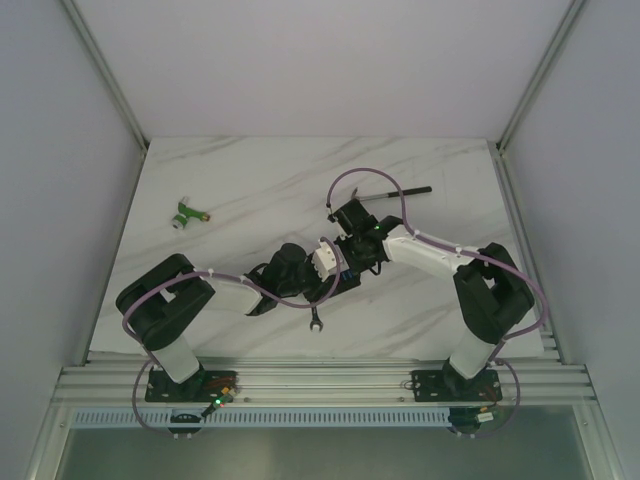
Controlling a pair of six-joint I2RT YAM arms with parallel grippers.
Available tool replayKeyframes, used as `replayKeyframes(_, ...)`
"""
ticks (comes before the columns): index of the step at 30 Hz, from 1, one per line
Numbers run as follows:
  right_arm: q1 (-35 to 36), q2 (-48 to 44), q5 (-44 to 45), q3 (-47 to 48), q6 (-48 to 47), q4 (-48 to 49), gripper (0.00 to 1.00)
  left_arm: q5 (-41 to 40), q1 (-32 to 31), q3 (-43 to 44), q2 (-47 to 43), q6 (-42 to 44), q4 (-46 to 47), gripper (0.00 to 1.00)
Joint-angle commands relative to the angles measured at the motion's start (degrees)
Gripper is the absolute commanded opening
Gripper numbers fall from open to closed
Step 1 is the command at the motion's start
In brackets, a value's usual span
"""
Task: Snap on the fuse box
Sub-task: Install the fuse at the fuse box base.
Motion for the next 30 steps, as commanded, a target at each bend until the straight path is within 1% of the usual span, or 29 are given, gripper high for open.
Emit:
replayKeyframes(1, -0.5, 2.4, 1.8, -2.5, -1.4, -2.0, 0.00, 0.8, -0.2, -0.4, 1.3, 0.2, -4.2, 0.49)
replayKeyframes(6, -1.2, 2.4, 1.9, -2.8, -1.6, -3.4, 0.00, 0.7, -0.1, -0.4, 1.3, 0.2, -4.3, 0.49)
replayKeyframes(18, -0.5, 5.4, -1.7, -2.8, -2.4, -4.4, 0.00, 0.4, -0.1, -0.2, 1.4, 0.1, -4.4, 0.48)
replayKeyframes(26, 0.2, 8.4, -1.7, -2.9, -1.6, -4.5, 0.00, 0.3, -0.1, -0.2, 1.6, 0.1, -4.4, 0.46)
replayKeyframes(30, 0.3, 10.2, 0.1, -3.4, -1.5, -6.0, 0.00, 0.2, -0.1, -0.2, 1.5, 0.1, -4.4, 0.46)
